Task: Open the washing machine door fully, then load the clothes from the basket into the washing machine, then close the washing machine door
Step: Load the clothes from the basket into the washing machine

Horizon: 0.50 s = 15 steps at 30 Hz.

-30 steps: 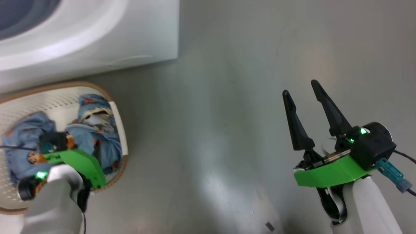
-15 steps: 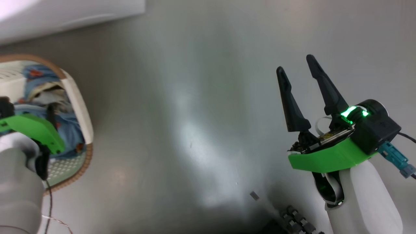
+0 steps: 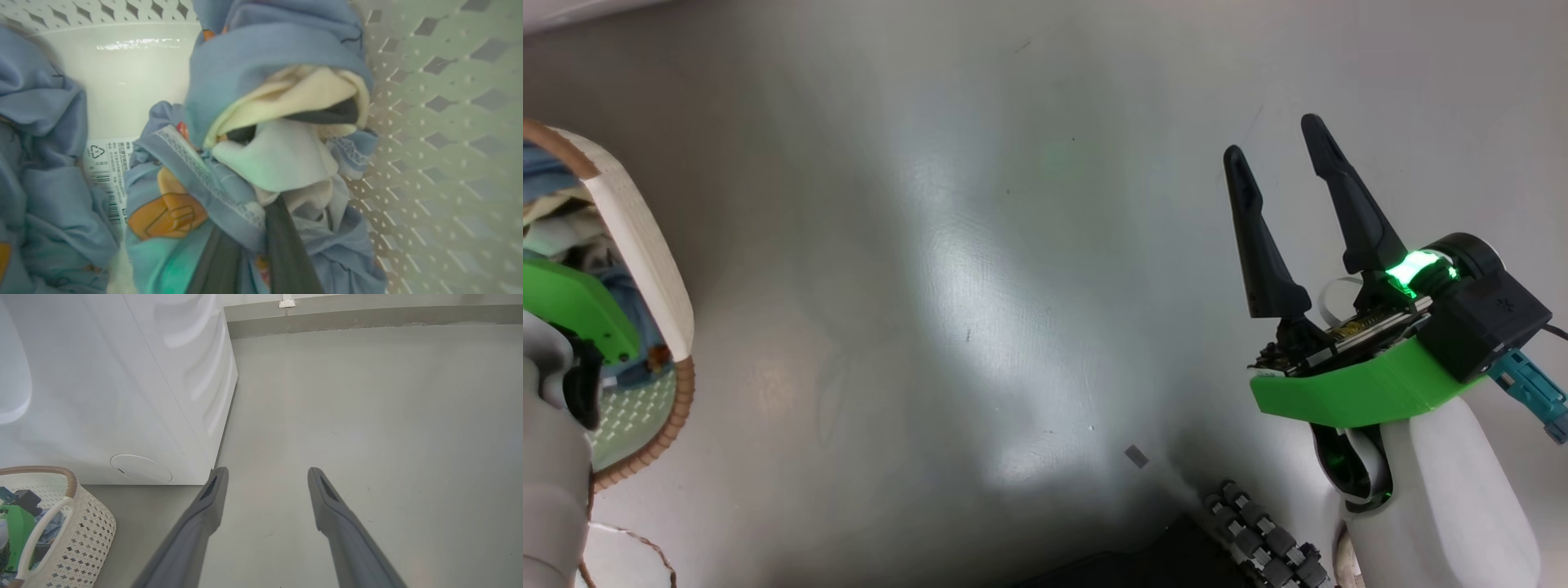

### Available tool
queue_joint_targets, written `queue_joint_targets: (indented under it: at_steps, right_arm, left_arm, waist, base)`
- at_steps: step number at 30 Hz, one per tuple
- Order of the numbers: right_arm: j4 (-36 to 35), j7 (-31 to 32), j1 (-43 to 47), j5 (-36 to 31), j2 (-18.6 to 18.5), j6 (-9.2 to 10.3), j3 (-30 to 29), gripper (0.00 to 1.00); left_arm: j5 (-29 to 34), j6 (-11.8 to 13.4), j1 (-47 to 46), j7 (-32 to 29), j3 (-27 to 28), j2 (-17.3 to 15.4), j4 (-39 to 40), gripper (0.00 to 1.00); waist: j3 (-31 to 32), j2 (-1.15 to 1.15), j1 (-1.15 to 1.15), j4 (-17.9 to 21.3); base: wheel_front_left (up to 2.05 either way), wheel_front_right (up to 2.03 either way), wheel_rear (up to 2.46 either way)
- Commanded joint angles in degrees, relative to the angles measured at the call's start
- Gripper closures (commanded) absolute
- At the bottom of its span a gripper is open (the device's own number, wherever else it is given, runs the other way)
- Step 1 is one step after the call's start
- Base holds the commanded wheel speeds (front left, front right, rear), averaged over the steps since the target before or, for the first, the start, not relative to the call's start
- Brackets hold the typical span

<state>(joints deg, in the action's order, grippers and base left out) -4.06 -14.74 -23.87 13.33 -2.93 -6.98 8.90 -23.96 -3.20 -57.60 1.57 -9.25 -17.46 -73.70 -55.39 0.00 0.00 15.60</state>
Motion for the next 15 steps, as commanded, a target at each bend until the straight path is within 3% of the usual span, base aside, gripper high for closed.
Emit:
queue_joint_targets:
  at_steps: [1, 15]
  right_arm:
    - [-1.43, -0.25, 1.40, 0.10, 0.05, -0.51, 1.10, 0.00]
    - [-0.50, -0.26, 1.70, -1.25, 0.05, -0.51, 0.41, 0.00]
  left_arm:
    - [-0.41, 0.54, 1.06, -0.08, 0.65, -2.40, 0.00, 1.00]
    - [-2.68, 0.70, 3.00, 4.01, 1.28, 0.29, -0.15, 1.00]
  waist:
    - [-0.25, 0.00, 0.00, -0.11]
    - [2.54, 0.00, 0.00, -3.27]
  base:
    - [0.00, 0.00, 0.00]
    - [0.00, 0.00, 0.00]
